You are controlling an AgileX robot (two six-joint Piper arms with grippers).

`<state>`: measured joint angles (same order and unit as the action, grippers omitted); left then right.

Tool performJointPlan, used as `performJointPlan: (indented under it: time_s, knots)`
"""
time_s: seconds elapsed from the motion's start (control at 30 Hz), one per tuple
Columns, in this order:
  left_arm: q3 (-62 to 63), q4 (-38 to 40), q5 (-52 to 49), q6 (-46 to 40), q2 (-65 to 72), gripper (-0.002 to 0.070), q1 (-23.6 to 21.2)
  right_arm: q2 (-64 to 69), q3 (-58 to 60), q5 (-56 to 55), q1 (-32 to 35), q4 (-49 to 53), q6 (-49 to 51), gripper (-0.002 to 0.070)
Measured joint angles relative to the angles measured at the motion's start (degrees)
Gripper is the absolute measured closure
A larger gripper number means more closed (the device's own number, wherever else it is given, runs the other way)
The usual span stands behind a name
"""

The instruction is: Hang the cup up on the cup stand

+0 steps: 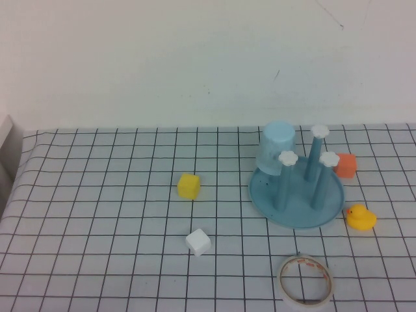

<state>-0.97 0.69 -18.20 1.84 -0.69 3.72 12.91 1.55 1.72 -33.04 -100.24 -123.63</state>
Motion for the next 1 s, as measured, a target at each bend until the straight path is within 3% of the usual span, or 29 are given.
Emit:
performJointPlan:
  time_s: [0.43,0.77,1.0]
  knots:
    - [0.0,0.0,0.0,0.0,-0.1,0.0675,0.1,-0.7,0.0,0.0,0.9,0.0,0.0,0.0678]
    - [0.0,0.0,0.0,0.0,-0.1,0.0675,0.1,-7.9,0.0,-3.8,22.1,0.0,0.0,0.0678]
    - [0.0,0.0,0.0,0.0,-0.1,0.0675,0.1,-9.8,0.0,-4.5,27.6,0.0,0.0,0.0678]
